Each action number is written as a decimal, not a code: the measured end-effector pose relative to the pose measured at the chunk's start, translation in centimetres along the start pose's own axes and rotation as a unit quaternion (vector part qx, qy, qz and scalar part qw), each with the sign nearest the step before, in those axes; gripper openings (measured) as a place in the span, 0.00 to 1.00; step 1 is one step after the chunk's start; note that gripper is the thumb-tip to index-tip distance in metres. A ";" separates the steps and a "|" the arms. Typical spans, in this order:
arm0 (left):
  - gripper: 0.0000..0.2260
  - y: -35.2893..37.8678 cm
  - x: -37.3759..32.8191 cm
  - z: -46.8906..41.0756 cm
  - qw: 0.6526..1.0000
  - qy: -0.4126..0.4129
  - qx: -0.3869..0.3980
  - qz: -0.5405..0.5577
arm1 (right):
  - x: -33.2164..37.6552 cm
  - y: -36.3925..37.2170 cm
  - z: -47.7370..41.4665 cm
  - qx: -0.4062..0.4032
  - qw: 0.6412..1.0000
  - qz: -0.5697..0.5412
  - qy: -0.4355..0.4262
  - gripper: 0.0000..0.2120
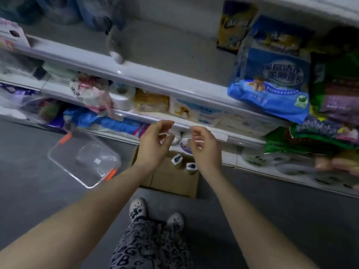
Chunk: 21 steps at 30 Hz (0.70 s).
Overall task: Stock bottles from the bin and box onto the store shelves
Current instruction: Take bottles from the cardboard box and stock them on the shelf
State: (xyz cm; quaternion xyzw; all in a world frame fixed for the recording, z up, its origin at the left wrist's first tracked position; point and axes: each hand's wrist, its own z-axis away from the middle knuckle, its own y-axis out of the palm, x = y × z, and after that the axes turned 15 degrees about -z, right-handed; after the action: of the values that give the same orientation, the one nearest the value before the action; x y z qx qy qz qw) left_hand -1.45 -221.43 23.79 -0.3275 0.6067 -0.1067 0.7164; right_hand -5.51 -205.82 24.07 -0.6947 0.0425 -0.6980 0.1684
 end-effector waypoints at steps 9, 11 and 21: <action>0.16 8.2 11.3 1.0 0.996 -0.077 0.050 -0.009 | -13.8 2.9 2.2 0.005 0.993 -0.007 0.121 0.18; 0.16 10.4 14.5 0.8 0.994 -0.087 0.067 -0.014 | -17.0 3.5 1.8 0.014 0.991 -0.001 0.136 0.20; 0.18 20.1 25.6 -0.9 0.983 -0.124 0.129 -0.029 | -31.0 5.9 -1.9 0.085 0.977 0.080 0.177 0.18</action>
State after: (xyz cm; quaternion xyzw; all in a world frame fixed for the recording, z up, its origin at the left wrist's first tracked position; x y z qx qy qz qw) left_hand -1.02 -220.51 -8.74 -0.2605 0.4847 -0.1638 0.8188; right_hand -7.04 -202.55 -7.35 -0.5380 0.0674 -0.7951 0.2718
